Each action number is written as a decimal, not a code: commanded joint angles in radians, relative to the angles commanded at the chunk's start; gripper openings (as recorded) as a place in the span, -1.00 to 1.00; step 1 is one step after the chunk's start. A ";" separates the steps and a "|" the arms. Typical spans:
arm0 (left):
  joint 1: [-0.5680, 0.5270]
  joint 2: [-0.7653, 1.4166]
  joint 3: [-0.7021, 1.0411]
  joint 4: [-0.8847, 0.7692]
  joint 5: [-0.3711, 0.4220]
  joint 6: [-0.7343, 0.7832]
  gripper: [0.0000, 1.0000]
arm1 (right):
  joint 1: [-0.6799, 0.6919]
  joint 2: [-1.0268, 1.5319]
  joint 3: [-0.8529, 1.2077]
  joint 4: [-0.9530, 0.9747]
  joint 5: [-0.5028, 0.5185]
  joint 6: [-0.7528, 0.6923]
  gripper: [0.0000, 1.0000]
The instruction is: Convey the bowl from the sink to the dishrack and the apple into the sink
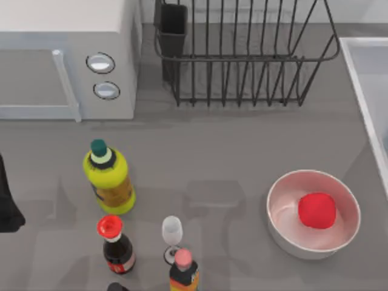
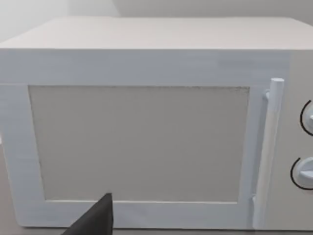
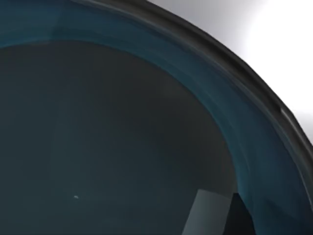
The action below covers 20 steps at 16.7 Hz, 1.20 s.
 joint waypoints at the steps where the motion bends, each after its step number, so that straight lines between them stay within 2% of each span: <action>1: 0.000 0.000 0.000 0.000 0.000 0.000 1.00 | 0.000 0.000 0.000 0.000 0.000 0.000 -1.00; 10: 0.000 0.000 0.000 0.000 0.000 0.000 1.00 | -0.038 -0.101 -0.055 -0.060 -0.003 -0.035 -1.00; 20: 0.000 0.000 0.000 0.000 0.000 0.000 1.00 | -0.279 -0.777 -0.382 -0.418 -0.031 -0.284 -1.00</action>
